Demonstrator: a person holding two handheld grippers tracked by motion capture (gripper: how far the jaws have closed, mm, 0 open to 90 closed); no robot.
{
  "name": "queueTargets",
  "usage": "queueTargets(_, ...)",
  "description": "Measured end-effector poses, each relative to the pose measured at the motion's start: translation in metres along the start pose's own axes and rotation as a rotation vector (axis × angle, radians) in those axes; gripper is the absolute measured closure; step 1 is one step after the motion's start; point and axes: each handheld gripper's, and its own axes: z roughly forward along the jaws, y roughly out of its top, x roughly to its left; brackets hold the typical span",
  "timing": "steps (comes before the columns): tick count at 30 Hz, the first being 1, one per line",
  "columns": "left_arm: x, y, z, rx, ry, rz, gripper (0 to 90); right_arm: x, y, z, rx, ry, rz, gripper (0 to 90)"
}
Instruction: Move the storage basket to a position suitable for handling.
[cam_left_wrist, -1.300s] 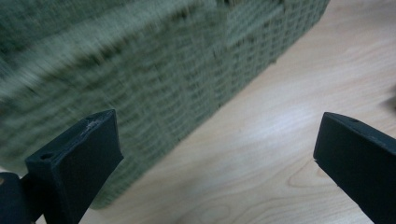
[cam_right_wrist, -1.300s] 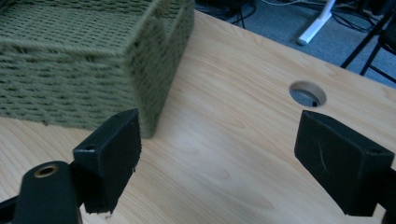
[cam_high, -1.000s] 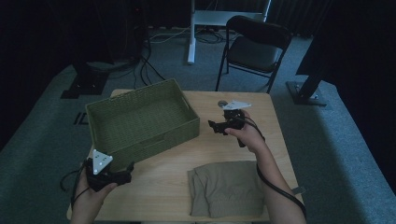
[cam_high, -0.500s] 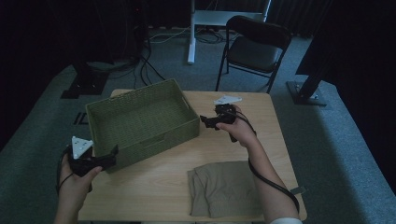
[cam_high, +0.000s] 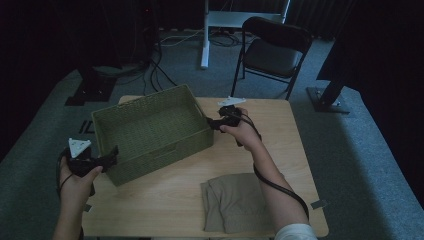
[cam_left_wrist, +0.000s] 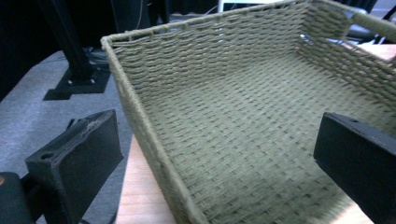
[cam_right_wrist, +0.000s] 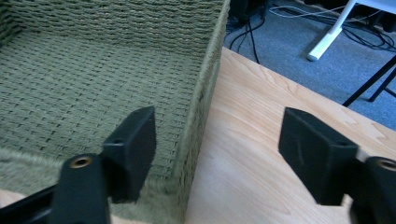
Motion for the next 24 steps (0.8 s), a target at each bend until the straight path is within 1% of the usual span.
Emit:
queueTargets(1, 0.002, 0.000, 0.002, -0.001, 0.001, -0.010, 1.4, 0.001, 0.001, 0.002, 0.000, -0.002, -0.005, 29.8)
queueTargets(2, 0.003, 0.000, 0.004, -0.005, 0.013, -0.025, 3.2, 0.002, 0.002, 0.005, -0.002, -0.003, -0.006, 31.2)
queueTargets(3, 0.006, 0.000, 0.006, -0.013, 0.032, -0.044, 8.9, 0.002, 0.003, 0.007, -0.001, -0.005, -0.003, 32.9)
queueTargets(4, 0.008, 0.000, 0.008, -0.019, 0.045, -0.056, 12.5, 0.003, 0.004, 0.009, 0.000, -0.005, -0.003, 34.6)
queueTargets(5, 0.010, -0.001, 0.009, -0.013, 0.051, -0.064, 15.1, 0.003, 0.005, 0.011, -0.002, -0.011, -0.003, 35.4)
queueTargets(7, 0.012, -0.002, 0.014, 0.020, 0.061, -0.044, 15.7, 0.004, 0.005, 0.015, 0.003, -0.020, -0.009, 37.3)
queueTargets(8, 0.013, -0.003, 0.017, 0.030, 0.065, -0.048, 17.3, 0.005, 0.005, 0.018, 0.006, -0.024, -0.012, 39.8)
queueTargets(10, 0.014, -0.006, 0.021, 0.049, 0.067, -0.053, 22.3, 0.005, 0.005, 0.023, 0.013, -0.032, -0.015, 41.9)
queueTargets(11, 0.015, -0.006, 0.023, 0.056, 0.068, -0.066, 23.5, 0.005, 0.004, 0.025, 0.020, -0.038, -0.019, 45.5)
queueTargets(12, 0.016, -0.007, 0.025, 0.060, 0.071, -0.075, 27.2, 0.005, 0.003, 0.026, 0.033, -0.043, -0.016, 47.2)
queueTargets(13, 0.016, -0.008, 0.026, 0.070, 0.081, -0.075, 28.6, 0.005, 0.002, 0.028, 0.039, -0.046, -0.007, 48.9)
queueTargets(14, 0.017, -0.008, 0.028, 0.078, 0.089, -0.074, 30.4, 0.005, 0.001, 0.029, 0.049, -0.038, 0.006, 50.0)
queueTargets(15, 0.017, -0.009, 0.029, 0.078, 0.095, -0.087, 33.7, 0.005, 0.000, 0.031, 0.059, -0.034, 0.025, 50.2)
queueTargets(16, 0.018, -0.010, 0.031, 0.077, 0.101, -0.105, 35.4, 0.006, -0.001, 0.032, 0.065, -0.036, 0.031, 50.6)
queueTargets(18, 0.019, -0.010, 0.033, 0.082, 0.085, -0.144, 39.3, 0.008, -0.002, 0.034, 0.071, -0.036, 0.019, 54.3)
queueTargets(19, 0.019, -0.010, 0.033, 0.082, 0.085, -0.144, 41.1, 0.008, -0.002, 0.034, 0.071, -0.036, 0.019, 54.3)
queueTargets(20, 0.019, -0.011, 0.036, 0.086, 0.069, -0.162, 41.1, 0.009, -0.002, 0.035, 0.073, -0.035, 0.014, 55.8)
queueTargets(21, 0.019, -0.011, 0.037, 0.084, 0.065, -0.171, 44.1, 0.010, -0.002, 0.037, 0.075, -0.037, 0.017, 58.7)
queueTargets(24, 0.019, -0.012, 0.040, 0.083, 0.054, -0.187, 44.9, 0.013, -0.003, 0.039, 0.082, -0.038, 0.024, 63.7)
